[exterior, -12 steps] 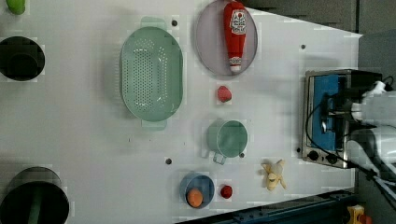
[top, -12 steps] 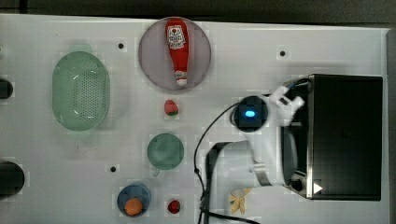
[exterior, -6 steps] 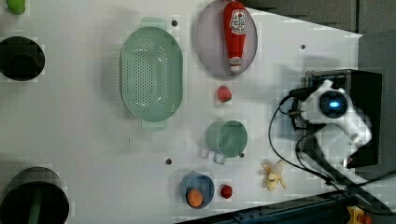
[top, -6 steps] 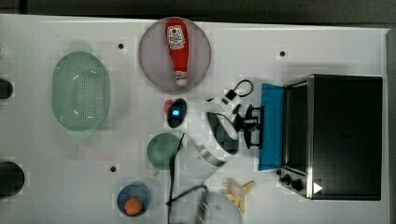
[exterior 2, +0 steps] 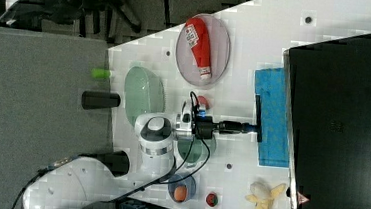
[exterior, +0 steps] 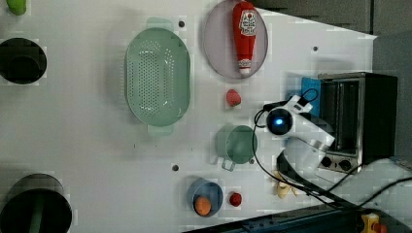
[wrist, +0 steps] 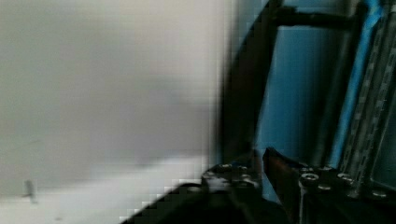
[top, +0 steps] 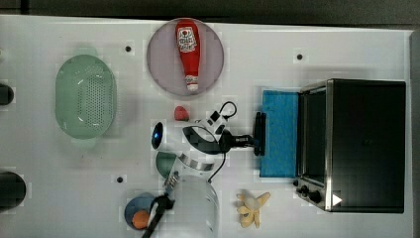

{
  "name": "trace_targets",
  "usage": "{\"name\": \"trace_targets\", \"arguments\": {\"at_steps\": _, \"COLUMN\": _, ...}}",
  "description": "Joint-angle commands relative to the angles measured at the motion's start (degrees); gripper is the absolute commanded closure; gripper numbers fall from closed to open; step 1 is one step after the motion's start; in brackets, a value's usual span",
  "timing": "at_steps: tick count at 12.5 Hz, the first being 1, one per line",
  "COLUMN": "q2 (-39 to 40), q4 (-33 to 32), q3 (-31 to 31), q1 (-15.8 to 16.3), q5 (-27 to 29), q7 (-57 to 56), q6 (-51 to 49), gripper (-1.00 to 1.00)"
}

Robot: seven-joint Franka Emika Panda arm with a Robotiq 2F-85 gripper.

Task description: Flap open oven.

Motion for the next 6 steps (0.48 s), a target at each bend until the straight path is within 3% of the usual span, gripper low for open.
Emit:
{"name": "trace_targets", "arguments": {"at_steps": 1, "q2": 1.93, "q4": 3.74, "q3": -1.0, "q1": 1.14, "q5": -2.57, "q7": 7.11, "q6": -0.7, "gripper": 0.65}}
{"name": "trace_targets", "arguments": {"at_steps": 6, "q2": 2.22, "q4": 5.46, "q3": -0.94, "q1": 2.84, "q5": -2.55, "q7": 7.12, "q6": -1.97, "gripper": 0.65}}
